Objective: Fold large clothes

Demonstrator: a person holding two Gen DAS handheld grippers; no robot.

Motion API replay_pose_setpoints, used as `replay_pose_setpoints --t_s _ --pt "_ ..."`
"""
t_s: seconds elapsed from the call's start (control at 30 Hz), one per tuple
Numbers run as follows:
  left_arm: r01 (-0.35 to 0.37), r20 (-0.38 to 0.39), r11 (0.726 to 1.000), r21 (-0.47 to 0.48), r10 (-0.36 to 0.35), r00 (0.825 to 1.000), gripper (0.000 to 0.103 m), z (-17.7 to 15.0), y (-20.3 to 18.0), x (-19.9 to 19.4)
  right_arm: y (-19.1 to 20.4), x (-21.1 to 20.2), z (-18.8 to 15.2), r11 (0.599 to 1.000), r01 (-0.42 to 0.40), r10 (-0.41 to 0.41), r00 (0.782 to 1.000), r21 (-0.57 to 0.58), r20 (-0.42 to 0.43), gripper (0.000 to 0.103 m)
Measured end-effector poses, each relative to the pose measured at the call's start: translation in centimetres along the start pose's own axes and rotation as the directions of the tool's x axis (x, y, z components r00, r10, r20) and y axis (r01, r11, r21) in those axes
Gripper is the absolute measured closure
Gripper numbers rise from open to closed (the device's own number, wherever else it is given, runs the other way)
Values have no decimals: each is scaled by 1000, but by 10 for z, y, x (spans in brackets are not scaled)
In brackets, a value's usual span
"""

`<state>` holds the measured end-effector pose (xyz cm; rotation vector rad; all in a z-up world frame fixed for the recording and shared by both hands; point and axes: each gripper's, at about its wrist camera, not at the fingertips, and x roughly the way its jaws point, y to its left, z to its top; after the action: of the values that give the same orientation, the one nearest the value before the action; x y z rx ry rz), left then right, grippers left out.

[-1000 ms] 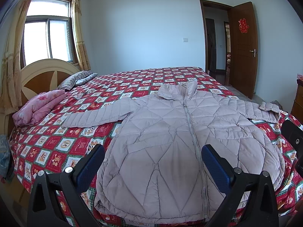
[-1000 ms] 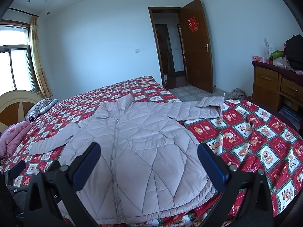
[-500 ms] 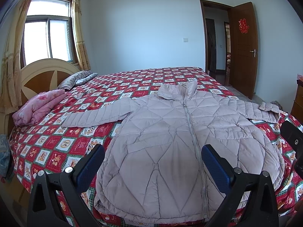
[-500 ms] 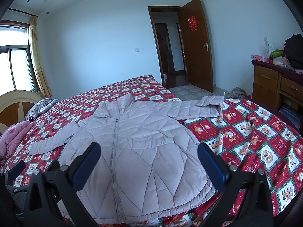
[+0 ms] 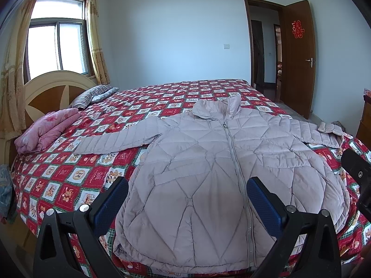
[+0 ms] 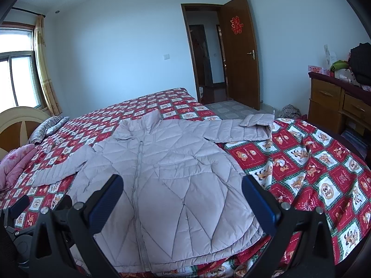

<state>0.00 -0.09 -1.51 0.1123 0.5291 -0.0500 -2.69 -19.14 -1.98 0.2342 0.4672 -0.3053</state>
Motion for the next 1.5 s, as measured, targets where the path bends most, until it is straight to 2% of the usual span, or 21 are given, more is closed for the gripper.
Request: replay_pose_setpoints --t_s 0.2,0.33,0.4,0.5,0.7,0.8,0.9,0.97,1.1,1.17,1.27,1.33,1.4,1.5 --pt "3 -11 1000 0 -3 1000 1 0 0 8 -1 6 3 999 45 -45 999 -29 6 0" --pt "2 17 999 48 -2 1000 1 -1 -4 23 -15 20 10 995 92 -92 996 -24 11 0" --pt "1 10 998 58 -1 1000 1 1 -3 35 -28 31 15 988 153 -153 988 -26 13 0" --pt "-6 -29 999 39 8 1000 1 8 6 67 -41 53 22 963 256 -255 967 -90 18 0" --pt "-14 -75 1000 -2 14 997 1 27 26 122 -71 97 40 931 331 -337 941 -157 -14 0" --pt "-27 -86 1000 -5 26 996 1 32 33 149 -83 116 48 920 349 -360 933 -177 -32 0" --pt "-32 -100 1000 -1 31 994 1 33 40 177 -103 136 58 932 337 -348 935 -135 -72 0" --pt "-23 -105 1000 -10 22 994 1 35 46 195 -118 148 66 932 350 -359 928 -95 -98 0" --pt "-60 -127 998 -35 55 990 1 38 62 231 -146 169 81 929 366 -370 921 -57 -123 12" --pt "-54 -162 997 -55 45 986 1 39 70 248 -177 178 92 931 364 -354 921 33 -166 13" --pt "-37 -199 997 -70 22 980 1 31 75 266 -224 186 102 915 323 -280 940 241 -194 13" --pt "-34 -220 996 -81 16 975 1 25 76 275 -238 198 105 901 318 -261 940 294 -218 13" --pt "-31 -246 995 -99 5 969 1 18 75 286 -234 211 109 901 350 -296 928 258 -226 13" --pt "-42 -262 995 -94 16 965 1 9 72 294 -208 234 116 930 360 -340 916 65 -212 13"
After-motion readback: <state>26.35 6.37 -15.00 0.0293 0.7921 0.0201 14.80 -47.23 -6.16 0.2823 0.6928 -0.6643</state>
